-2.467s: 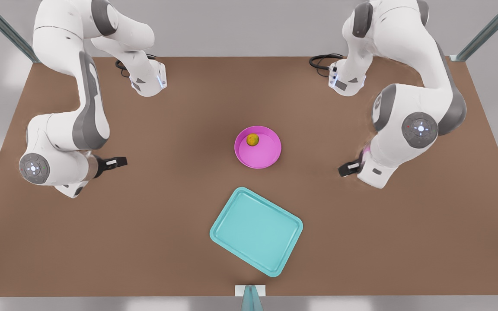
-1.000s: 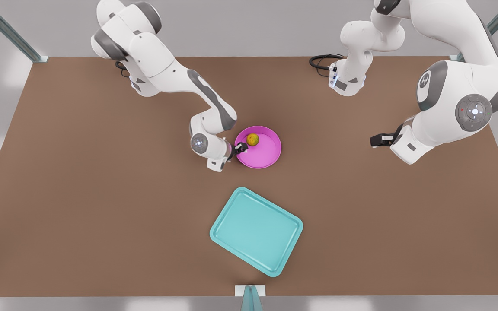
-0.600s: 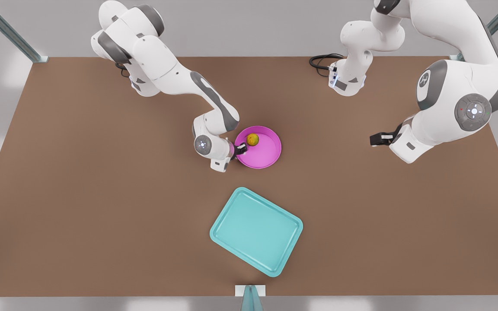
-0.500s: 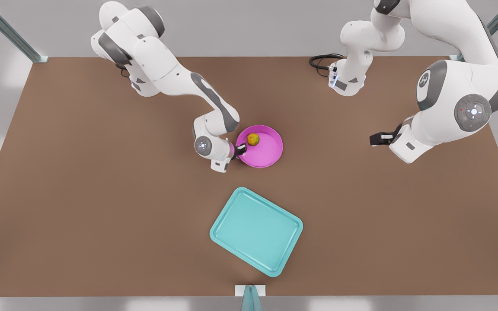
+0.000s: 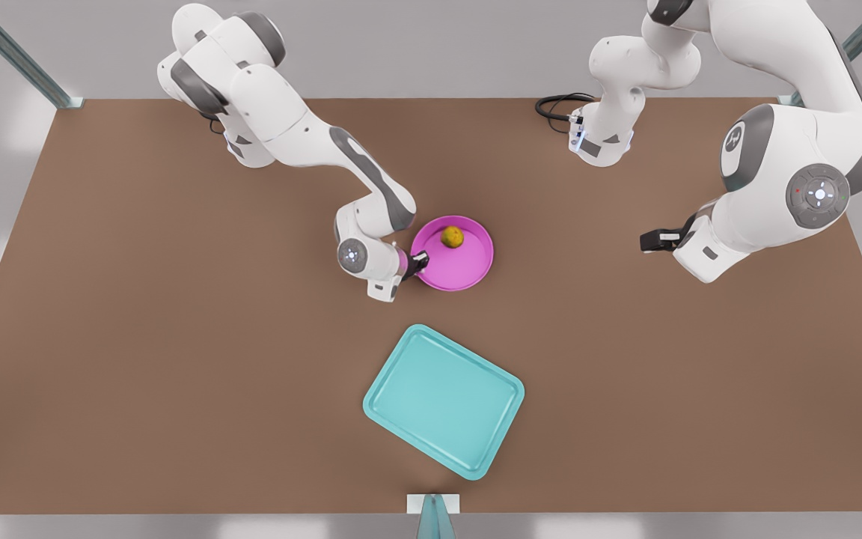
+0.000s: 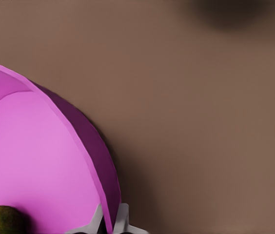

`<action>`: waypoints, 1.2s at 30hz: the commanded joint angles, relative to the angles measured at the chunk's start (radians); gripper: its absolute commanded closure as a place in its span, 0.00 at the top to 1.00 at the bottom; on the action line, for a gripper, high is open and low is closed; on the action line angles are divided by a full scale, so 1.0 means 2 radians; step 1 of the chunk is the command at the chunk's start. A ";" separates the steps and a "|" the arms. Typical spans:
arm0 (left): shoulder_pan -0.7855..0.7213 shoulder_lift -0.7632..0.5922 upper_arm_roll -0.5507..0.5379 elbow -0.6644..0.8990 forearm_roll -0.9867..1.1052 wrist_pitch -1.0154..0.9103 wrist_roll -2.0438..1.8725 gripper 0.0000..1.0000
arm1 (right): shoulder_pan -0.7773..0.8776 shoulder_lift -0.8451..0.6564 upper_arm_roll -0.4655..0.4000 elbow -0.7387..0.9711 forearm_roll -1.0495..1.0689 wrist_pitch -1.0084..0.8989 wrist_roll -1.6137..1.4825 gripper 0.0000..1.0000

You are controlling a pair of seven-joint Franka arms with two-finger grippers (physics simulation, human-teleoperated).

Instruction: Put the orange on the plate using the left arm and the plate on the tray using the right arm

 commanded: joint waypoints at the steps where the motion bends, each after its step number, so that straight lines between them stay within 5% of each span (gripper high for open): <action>1: 0.000 -0.001 0.000 0.000 0.000 0.000 0.002 1.00 | -0.002 -0.002 0.000 0.008 -0.002 -0.023 0.005 0.21; 13: 0.000 0.000 0.000 0.000 0.000 -0.001 0.002 1.00 | -0.118 0.006 -0.001 0.119 0.017 -0.100 0.006 0.21; 18: 0.000 0.001 0.000 -0.001 0.000 -0.001 0.002 1.00 | -0.172 0.077 -0.004 0.235 0.018 -0.134 0.008 0.21; 25: 0.000 0.001 0.000 -0.001 0.000 -0.007 0.001 1.00 | -0.170 0.193 -0.004 0.393 0.014 -0.131 0.073 0.21; 33: 0.000 0.002 0.000 -0.001 0.001 -0.007 0.002 1.00 | -0.147 0.234 -0.002 0.436 0.014 -0.108 0.110 0.21; 34: 0.000 0.002 0.000 -0.001 0.001 -0.007 0.001 1.00 | -0.147 0.234 -0.003 0.436 0.014 -0.108 0.109 1.00; 36: 0.000 0.002 0.000 -0.001 0.000 -0.007 0.001 1.00 | -0.149 0.234 -0.004 0.434 0.014 -0.114 0.105 1.00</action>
